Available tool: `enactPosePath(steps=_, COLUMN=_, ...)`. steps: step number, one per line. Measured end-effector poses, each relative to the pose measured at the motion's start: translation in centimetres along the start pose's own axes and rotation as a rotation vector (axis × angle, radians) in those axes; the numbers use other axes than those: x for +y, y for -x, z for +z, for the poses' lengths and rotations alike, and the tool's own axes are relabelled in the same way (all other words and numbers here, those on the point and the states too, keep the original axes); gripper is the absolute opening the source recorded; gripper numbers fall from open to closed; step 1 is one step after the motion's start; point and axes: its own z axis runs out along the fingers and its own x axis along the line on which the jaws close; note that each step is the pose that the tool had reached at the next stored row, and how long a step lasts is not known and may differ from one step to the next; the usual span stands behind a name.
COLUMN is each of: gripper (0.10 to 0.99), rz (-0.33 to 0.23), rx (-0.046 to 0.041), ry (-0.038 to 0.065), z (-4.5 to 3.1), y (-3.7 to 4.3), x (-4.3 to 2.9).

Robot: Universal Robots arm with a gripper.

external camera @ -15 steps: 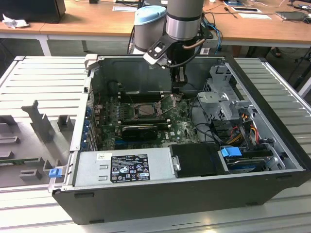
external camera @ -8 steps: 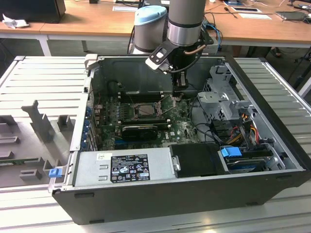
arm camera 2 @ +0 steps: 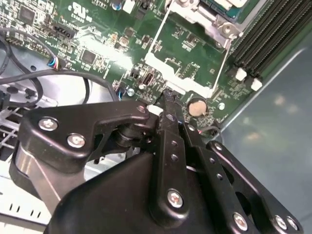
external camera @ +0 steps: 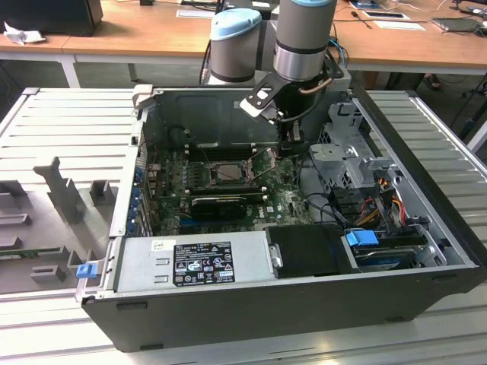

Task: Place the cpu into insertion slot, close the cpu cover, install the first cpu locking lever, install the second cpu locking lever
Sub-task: 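Close the cpu cover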

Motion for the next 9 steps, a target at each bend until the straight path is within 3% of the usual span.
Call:
enactPosePath(steps=4, gripper=0.106, rz=0.001, rx=0.0006, ry=-0.048, z=0.19, y=0.01, x=-0.02)
enactPosePath(steps=9, gripper=0.106, rz=0.001, rx=0.0006, ry=-0.051, z=0.18, y=0.00, x=-0.26)
